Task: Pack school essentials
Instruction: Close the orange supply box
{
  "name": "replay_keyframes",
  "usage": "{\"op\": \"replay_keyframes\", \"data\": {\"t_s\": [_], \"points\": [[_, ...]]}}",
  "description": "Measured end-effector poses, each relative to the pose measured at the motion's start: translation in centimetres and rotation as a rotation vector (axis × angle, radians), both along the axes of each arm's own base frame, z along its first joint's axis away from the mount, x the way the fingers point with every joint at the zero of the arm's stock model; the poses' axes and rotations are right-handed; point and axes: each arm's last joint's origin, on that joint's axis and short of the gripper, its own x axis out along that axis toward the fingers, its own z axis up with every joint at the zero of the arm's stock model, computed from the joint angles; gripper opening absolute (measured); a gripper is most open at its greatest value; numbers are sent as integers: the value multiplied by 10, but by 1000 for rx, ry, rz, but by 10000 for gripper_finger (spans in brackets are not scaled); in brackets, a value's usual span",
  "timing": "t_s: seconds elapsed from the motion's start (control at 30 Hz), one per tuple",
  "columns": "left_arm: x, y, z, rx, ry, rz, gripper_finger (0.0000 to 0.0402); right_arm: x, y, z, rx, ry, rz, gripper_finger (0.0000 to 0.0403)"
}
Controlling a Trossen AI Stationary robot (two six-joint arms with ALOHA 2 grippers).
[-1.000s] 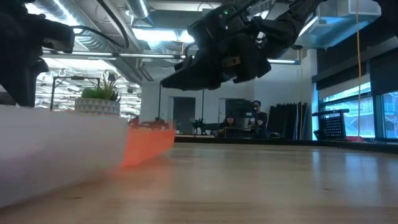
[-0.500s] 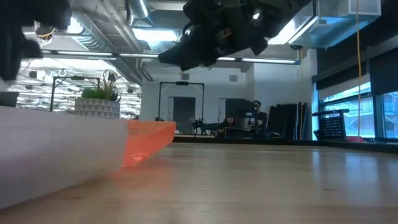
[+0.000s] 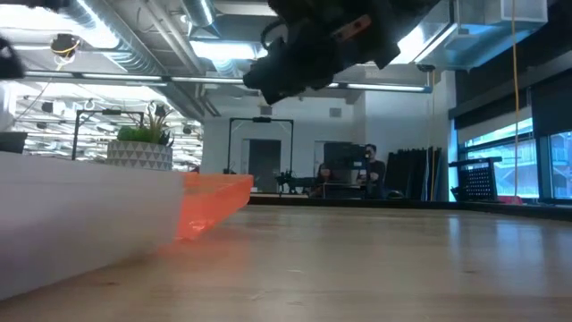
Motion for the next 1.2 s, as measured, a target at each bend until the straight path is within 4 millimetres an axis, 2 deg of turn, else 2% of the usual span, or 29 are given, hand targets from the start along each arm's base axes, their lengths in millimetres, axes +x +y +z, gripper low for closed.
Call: {"op": "replay_keyframes", "data": {"t_s": [0.23, 0.4, 0.57, 0.8, 0.9, 1.07, 1.2], "points": [[1, -12, -20, -43, 139, 32, 104, 9, 6, -23, 18, 41, -61, 7], [-1, -16, -23, -45, 157, 41, 104, 16, 3, -44, 3, 59, -94, 7], [-2, -18, -25, -44, 172, 53, 104, 17, 1, -53, -34, 83, -141, 7], [0, -23, -39, -6, 204, 53, 104, 17, 0, -54, -38, 89, -150, 7], [1, -24, -43, 8, 216, 55, 104, 16, -2, -48, -72, 85, -199, 7], [2, -25, -46, 15, 221, 55, 104, 7, -15, -40, -152, 161, -324, 7], [3, -26, -46, 15, 221, 55, 104, -1, -30, -44, -122, 297, -432, 7]]}}
